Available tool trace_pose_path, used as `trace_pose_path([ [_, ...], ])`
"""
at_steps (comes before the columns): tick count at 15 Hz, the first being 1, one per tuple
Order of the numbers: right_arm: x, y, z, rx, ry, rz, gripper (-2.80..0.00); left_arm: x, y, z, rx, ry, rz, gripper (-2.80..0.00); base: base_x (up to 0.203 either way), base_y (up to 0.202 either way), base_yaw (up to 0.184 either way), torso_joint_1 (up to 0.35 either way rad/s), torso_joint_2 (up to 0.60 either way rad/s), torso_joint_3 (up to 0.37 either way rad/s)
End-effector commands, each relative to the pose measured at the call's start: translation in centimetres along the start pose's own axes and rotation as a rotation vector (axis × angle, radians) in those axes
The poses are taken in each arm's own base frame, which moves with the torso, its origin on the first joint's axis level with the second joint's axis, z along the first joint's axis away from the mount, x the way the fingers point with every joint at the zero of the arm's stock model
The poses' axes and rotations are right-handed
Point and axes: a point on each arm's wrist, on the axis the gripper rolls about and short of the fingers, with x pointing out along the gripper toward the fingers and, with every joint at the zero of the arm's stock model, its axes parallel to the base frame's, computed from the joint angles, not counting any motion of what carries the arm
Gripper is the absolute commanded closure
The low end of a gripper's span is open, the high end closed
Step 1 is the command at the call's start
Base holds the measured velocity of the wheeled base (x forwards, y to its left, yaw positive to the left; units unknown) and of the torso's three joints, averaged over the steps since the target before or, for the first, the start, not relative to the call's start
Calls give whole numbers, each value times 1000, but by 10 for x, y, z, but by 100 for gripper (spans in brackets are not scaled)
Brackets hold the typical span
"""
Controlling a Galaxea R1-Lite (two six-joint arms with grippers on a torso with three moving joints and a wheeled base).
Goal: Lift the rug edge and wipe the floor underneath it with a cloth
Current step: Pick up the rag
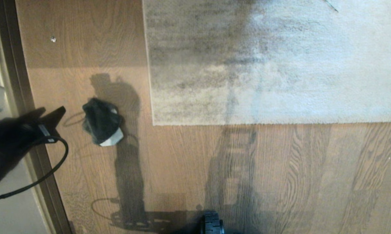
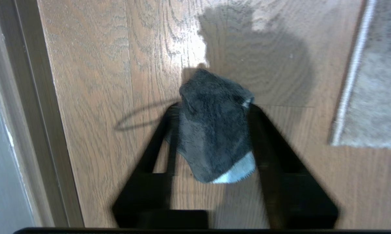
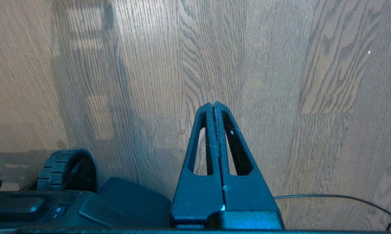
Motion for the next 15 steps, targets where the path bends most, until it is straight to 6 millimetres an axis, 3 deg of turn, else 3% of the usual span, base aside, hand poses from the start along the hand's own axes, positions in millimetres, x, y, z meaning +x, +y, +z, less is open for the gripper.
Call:
trace_pose_path([
  [1,0,0,0,0,1,1,0,10,2,-9,0,24,11,-280,0,0,0,0,0,0],
  [9,0,0,0,0,-1,1,0,31,7,-28,13,34,27,-280,0,0,0,0,0,0],
  [15,0,0,0,0,0,0,0,45,8,-59,22,57,20,-280,0,0,0,0,0,0],
])
